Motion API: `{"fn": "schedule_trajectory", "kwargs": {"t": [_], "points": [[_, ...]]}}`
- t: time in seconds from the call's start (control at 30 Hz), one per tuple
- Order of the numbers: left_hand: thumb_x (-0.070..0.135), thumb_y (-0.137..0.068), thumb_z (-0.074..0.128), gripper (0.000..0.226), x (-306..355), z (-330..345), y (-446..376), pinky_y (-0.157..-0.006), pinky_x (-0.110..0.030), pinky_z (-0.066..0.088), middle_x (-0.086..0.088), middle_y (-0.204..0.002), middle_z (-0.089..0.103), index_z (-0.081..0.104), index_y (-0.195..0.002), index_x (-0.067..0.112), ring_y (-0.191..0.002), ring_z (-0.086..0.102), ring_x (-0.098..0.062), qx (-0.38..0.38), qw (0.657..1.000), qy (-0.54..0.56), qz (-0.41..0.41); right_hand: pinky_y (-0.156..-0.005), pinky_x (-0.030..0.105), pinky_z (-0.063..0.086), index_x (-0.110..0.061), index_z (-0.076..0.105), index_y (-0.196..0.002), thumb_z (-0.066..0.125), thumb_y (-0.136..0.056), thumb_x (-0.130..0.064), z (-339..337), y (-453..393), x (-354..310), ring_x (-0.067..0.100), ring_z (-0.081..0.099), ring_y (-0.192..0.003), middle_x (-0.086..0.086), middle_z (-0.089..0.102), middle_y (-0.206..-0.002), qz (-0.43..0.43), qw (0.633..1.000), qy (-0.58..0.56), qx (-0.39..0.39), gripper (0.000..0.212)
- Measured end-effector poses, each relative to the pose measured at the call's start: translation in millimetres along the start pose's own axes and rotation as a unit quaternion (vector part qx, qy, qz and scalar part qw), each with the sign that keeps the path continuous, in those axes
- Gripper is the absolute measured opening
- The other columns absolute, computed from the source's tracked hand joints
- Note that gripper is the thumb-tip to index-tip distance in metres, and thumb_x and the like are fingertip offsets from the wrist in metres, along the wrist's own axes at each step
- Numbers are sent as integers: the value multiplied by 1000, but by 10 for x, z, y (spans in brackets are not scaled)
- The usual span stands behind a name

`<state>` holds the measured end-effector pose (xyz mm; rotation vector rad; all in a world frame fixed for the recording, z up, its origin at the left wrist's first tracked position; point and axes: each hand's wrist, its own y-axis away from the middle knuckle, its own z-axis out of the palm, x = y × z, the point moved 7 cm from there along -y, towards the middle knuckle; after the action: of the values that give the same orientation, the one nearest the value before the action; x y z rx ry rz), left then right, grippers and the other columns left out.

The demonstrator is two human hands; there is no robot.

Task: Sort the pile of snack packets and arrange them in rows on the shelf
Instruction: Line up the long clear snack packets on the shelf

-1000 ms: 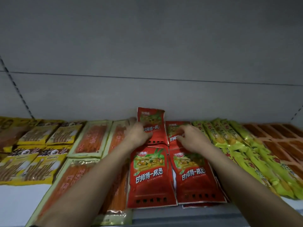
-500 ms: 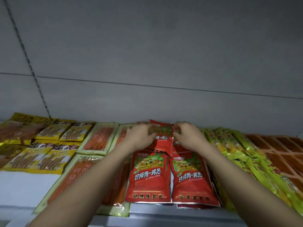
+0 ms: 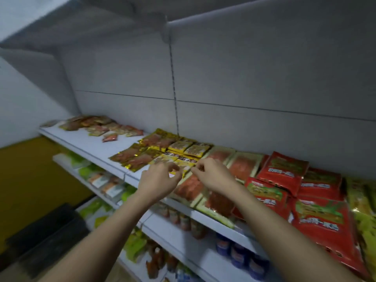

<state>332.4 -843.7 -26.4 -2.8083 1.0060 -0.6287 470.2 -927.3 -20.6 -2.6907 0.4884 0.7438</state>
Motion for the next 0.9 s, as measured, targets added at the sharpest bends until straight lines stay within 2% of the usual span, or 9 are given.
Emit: {"fn": "schedule_trajectory", "kwargs": {"t": [0.13, 0.27, 0.37, 0.47, 0.53, 0.63, 0.77, 0.9], "points": [[52, -94, 53, 32, -706, -410, 194, -87, -38, 51, 8, -116, 68, 69, -114, 34, -110, 61, -20, 15, 998, 2, -54, -68, 39, 50, -8, 61, -77, 52, -96, -37, 355, -137, -783, 29, 62, -75, 7, 67, -76, -58, 997, -1, -48, 35], [54, -94, 52, 34, -1454, -717, 346, -79, -34, 56, 11, -105, 70, 70, -110, 32, -94, 66, -14, 9, 995, 13, -102, -68, 39, 50, -12, 63, -80, 53, -97, -38, 834, -301, -1456, 27, 61, -77, 6, 68, -80, -100, 990, 16, -95, 33], [53, -95, 53, 32, -2089, -992, 390, -68, -29, 51, 10, -109, 69, 70, -110, 30, -86, 64, -12, 18, 992, 13, -122, -68, 38, 50, -13, 66, -83, 54, -96, -38, 1300, -518, -1981, 28, 62, -81, 7, 69, -83, -119, 985, 26, -118, 31], [52, -97, 51, 34, -2757, -1242, 341, -64, -28, 45, 9, -114, 68, 68, -116, 31, -92, 62, -11, 28, 991, 15, -129, -68, 39, 52, -11, 67, -87, 54, -96, -36, 1849, -767, -2557, 27, 64, -80, 9, 69, -83, -132, 981, 21, -139, 30], [52, -96, 51, 32, -3188, -1368, 284, -66, -29, 47, 8, -113, 68, 69, -115, 32, -97, 63, -13, 35, 990, 14, -135, -60, 36, 47, -12, 62, -80, 53, -97, -36, 2224, -915, -2928, 27, 62, -76, 8, 66, -78, -142, 977, 18, -156, 31], [51, -95, 52, 30, -3762, -1492, 195, -60, -27, 44, 7, -108, 69, 69, -112, 33, -92, 62, -11, 25, 990, 7, -139, -55, 33, 38, -18, 52, -69, 51, -96, -38, 2656, -1137, -3378, 27, 59, -75, 2, 59, -71, -147, 976, 17, -162, 34], [52, -94, 52, 29, -4362, -1700, 3, -59, -28, 43, 7, -111, 69, 69, -109, 34, -88, 63, -14, 30, 990, -5, -141, -64, 35, 49, -15, 64, -83, 52, -95, -35, 2940, -1498, -3755, 23, 62, -78, 0, 65, -79, -133, 979, 13, -152, 26], [49, -94, 52, 32, -4712, -1776, -302, -63, -28, 45, 6, -112, 66, 68, -115, 30, -94, 61, -13, 26, 991, -1, -129, -71, 38, 54, -13, 68, -90, 54, -94, -32, 3087, -1911, -3934, 20, 63, -81, 1, 69, -84, -125, 983, 18, -134, 24]]}}
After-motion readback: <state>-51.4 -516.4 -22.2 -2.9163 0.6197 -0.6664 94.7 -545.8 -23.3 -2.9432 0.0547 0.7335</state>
